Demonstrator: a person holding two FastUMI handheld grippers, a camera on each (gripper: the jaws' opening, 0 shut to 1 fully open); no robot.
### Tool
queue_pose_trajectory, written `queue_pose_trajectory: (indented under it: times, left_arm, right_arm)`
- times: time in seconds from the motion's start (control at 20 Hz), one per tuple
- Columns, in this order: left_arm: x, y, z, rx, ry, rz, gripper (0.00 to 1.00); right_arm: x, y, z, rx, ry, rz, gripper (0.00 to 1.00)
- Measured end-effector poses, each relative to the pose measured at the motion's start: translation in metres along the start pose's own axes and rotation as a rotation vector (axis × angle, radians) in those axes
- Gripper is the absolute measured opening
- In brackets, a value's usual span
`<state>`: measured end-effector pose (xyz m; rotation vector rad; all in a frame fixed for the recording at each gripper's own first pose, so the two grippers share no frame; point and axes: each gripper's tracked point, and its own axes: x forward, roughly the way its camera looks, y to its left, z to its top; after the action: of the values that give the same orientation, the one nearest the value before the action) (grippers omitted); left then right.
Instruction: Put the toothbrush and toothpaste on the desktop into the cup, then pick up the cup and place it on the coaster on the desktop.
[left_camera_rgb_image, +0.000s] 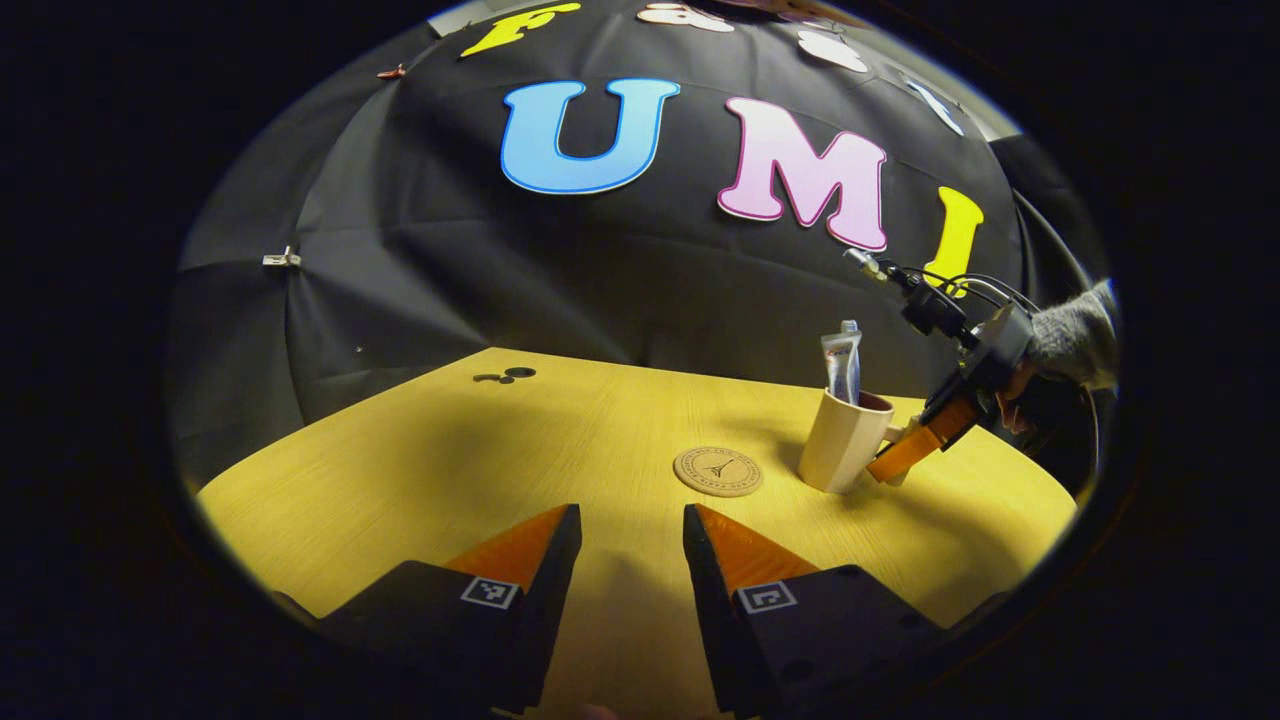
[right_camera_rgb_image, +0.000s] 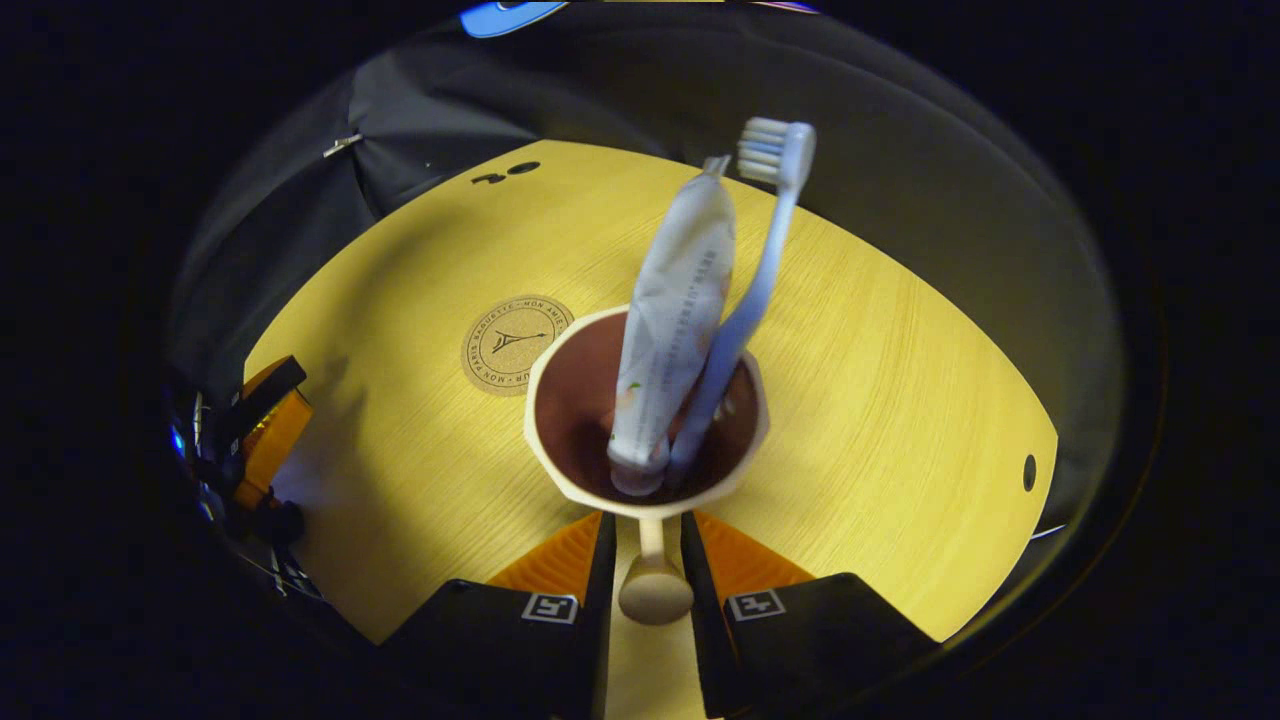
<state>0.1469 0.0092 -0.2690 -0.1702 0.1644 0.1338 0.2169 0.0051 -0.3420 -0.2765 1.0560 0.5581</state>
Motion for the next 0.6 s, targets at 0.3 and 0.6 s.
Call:
queue_pose_trajectory:
  times: [0.3,0.6]
  left_arm:
    - [0.005,0.017,0.001,-0.036,0.008,0.016,0.64]
    - [0.005,0.025,0.008,-0.043,0.002,-0.001,0.65]
  right_arm:
    - [0.007,0.002,-0.007,-0.018,0.085,-0.001,0.33]
    - [0.004,0.01,-0.007,-0.047,0.059,-0.007,0.36]
